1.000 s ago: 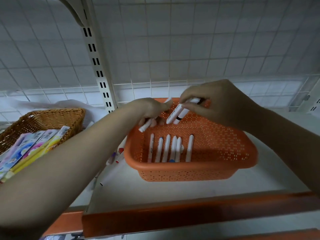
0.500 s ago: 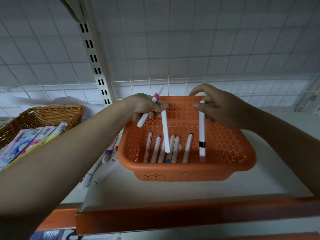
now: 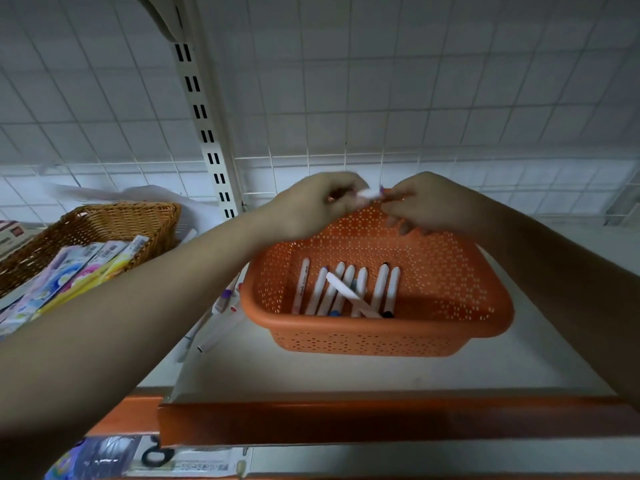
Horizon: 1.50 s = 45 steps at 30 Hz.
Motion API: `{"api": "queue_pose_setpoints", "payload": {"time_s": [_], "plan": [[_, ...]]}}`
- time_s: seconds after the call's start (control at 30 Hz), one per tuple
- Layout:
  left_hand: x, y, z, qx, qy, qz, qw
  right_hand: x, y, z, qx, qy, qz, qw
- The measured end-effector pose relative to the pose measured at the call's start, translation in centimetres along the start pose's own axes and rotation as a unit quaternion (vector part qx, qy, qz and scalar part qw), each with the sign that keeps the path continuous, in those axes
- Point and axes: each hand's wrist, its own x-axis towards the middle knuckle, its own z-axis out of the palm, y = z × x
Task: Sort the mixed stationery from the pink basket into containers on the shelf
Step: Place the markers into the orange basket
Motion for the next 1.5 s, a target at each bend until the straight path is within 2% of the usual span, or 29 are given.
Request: {"api": "queue_pose_setpoints", "payload": {"time_s": [0.07,0.13,0.2,0.27,0.33,0.43,0.5,0.57,0.67,0.73,0.83,0.93,1.03,1.17,1.23,1.33,1.4,1.5], "plan": [[-0.8,-0.6,-0.1,0.078,-0.087,0.053,0.992,-0.2,-0.1,0.2,-0.014,0.008,-0.011,1.0],[-1.9,-0.9,-0.1,0.143,-0.189,0.072,0.969,-0.4,-0.1,0.7,-0.046,0.0,-0.022,0.999],[-2.7,-1.1,0.0,0.188,-0.283,0.034,0.94,-0.7,-0.4,1.4,-0.102,-0.046,-0.028,0.993],[-3.3,-1.4,-0.1,0.232,-0.307,0.001,0.923,-1.1,-1.2,2.6,-0.149,-0.128,-0.024,0.98],[-3.9,-1.7,-0.5,0.264,-0.269,-0.008,0.926,-1.3,-2.2,4.4,-0.198,-0.207,-0.007,0.958],[-5.1,-1.8,-2.0,0.28,-0.174,-0.015,0.944,-1.1,-3.4,6.9,-0.319,-0.241,-0.004,0.917],[-6.5,-1.7,-3.1,0.258,-0.08,-0.012,0.963,-1.0,-4.1,7.4,-0.336,-0.234,0.018,0.912],[-8.3,-2.2,-4.1,0.217,0.021,-0.029,0.976,-1.0,-5.0,7.3,-0.324,-0.202,0.032,0.924],[-11.6,-3.8,-5.1,0.173,0.096,-0.131,0.971,-1.4,-7.1,7.1,-0.321,-0.127,0.029,0.938],[-14.1,-5.2,-5.2,0.161,0.104,-0.226,0.955,-1.8,-9.4,7.3,-0.271,-0.047,0.007,0.961],[-17.1,-6.8,-4.5,0.14,0.1,-0.337,0.925,-2.8,-13.8,8.7,-0.197,0.073,-0.072,0.975],[-17.7,-7.9,-3.1,0.127,0.078,-0.388,0.909,-3.0,-17.7,11.7,-0.101,0.081,-0.114,0.985],[-18.2,-8.1,-2.0,0.135,0.095,-0.381,0.91,-0.2,-18.8,16.0,-0.124,0.007,-0.045,0.991],[-19.9,-8.1,-1.3,0.155,0.071,-0.358,0.918,6.4,-15.6,20.7,-0.122,0.018,0.129,0.984],[-20.4,-8.0,-1.6,0.166,0.07,-0.333,0.925,7.8,-14.3,21.8,-0.145,-0.008,0.187,0.972],[-20.8,-8.1,-1.9,0.163,0.096,-0.286,0.94,8.2,-13.4,22.5,-0.186,-0.025,0.218,0.958],[-20.8,-8.2,-1.9,0.166,0.115,-0.262,0.944,7.9,-13.3,22.1,-0.217,-0.023,0.2,0.955],[-20.5,-8.2,-1.4,0.196,0.094,-0.278,0.936,7.3,-13.4,21.5,-0.241,-0.031,0.173,0.955]]}}
